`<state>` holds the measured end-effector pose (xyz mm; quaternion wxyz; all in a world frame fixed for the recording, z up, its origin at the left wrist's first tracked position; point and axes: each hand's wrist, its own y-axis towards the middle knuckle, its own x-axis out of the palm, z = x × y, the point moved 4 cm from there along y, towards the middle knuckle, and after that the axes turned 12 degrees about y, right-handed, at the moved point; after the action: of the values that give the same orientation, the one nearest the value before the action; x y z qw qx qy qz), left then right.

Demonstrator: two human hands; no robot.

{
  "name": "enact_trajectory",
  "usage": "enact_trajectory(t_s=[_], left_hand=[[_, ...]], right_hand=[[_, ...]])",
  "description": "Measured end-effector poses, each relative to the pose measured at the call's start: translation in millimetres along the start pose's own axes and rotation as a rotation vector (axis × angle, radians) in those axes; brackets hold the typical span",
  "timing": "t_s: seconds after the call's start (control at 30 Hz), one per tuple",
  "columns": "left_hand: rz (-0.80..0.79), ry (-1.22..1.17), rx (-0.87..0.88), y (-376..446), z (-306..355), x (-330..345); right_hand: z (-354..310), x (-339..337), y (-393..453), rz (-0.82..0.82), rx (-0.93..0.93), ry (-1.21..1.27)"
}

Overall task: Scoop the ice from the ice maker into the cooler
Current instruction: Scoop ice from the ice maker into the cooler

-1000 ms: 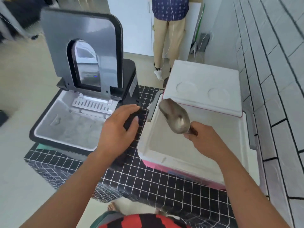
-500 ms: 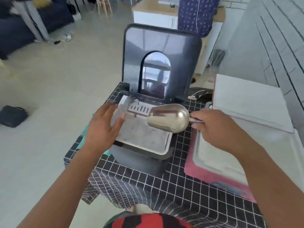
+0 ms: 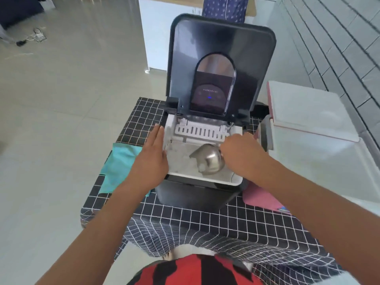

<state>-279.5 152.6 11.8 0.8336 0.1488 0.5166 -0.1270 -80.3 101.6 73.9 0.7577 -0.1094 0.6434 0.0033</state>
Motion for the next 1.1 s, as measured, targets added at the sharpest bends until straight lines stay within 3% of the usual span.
enact_trajectory(t_s=[0.33, 0.83, 1.1], left_hand=[[0.023, -0.035, 0.024, -0.9, -2.3, 1.2], [0.091, -0.028, 0.070, -4.2, -7.5, 2.2], [0.045, 0.041, 0.062, 3.0, -0.9, -2.0]], right_hand=[[-12.2, 40.8, 12.1, -0.036, -0.037, 0.198], [27.9, 42.9, -11.3, 0.212, 0.070, 0.474], [38.7, 39.3, -24.6, 0.297, 0.152, 0.647]])
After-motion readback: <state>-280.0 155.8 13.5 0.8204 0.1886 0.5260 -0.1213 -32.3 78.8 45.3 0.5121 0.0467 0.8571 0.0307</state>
